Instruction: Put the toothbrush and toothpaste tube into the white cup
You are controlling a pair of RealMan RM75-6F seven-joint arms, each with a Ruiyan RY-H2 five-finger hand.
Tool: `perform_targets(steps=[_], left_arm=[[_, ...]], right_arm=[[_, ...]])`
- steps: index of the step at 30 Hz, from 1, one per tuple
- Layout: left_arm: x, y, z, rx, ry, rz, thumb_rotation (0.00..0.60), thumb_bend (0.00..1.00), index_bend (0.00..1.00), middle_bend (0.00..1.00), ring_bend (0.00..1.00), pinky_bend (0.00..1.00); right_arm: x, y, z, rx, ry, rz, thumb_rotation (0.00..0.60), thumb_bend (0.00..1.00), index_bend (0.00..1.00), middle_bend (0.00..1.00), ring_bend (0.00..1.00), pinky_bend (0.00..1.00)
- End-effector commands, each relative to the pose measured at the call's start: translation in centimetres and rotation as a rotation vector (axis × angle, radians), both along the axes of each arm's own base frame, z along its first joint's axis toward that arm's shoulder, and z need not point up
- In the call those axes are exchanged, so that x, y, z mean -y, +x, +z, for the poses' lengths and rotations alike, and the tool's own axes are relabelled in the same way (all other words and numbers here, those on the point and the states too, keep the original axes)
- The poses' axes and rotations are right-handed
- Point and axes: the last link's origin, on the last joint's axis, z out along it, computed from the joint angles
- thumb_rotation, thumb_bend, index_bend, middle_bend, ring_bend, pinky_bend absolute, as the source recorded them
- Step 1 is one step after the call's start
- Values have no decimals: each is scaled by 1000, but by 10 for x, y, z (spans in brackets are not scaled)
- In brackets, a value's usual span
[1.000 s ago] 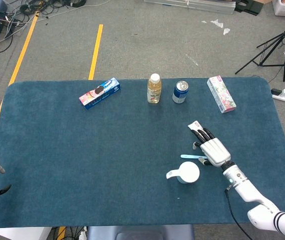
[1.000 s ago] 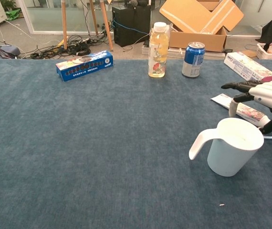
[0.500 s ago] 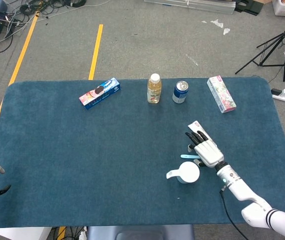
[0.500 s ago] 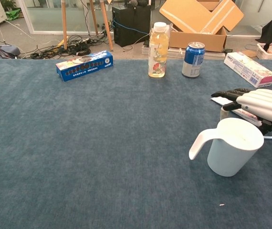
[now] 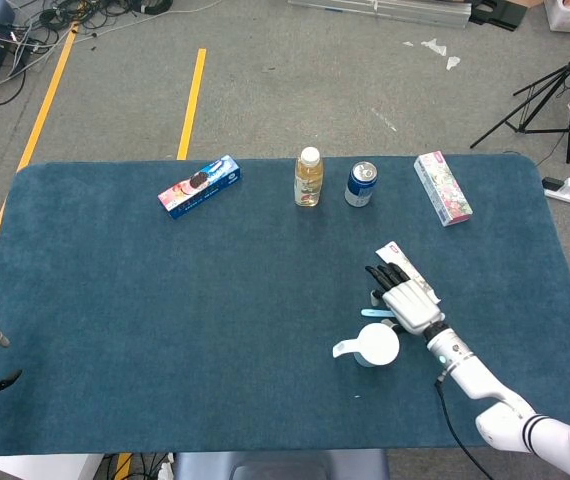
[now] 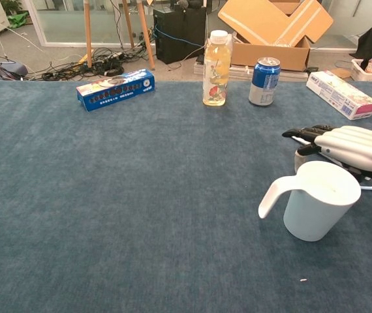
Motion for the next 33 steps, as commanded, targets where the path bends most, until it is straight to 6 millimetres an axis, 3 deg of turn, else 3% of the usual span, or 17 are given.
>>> perform_targets(steps=[1,33], left_arm=[[0,0,0,0,1,-1,600,0,468,250,246,305],[1,0,2,3,4,-2,600,0,468,250,246,306]], right_arm=[[1,0,-1,2,1,-3,600,211,457,10,0,61],[3,-2,-7,-1,14,-31,600,293,529,12,0,61]])
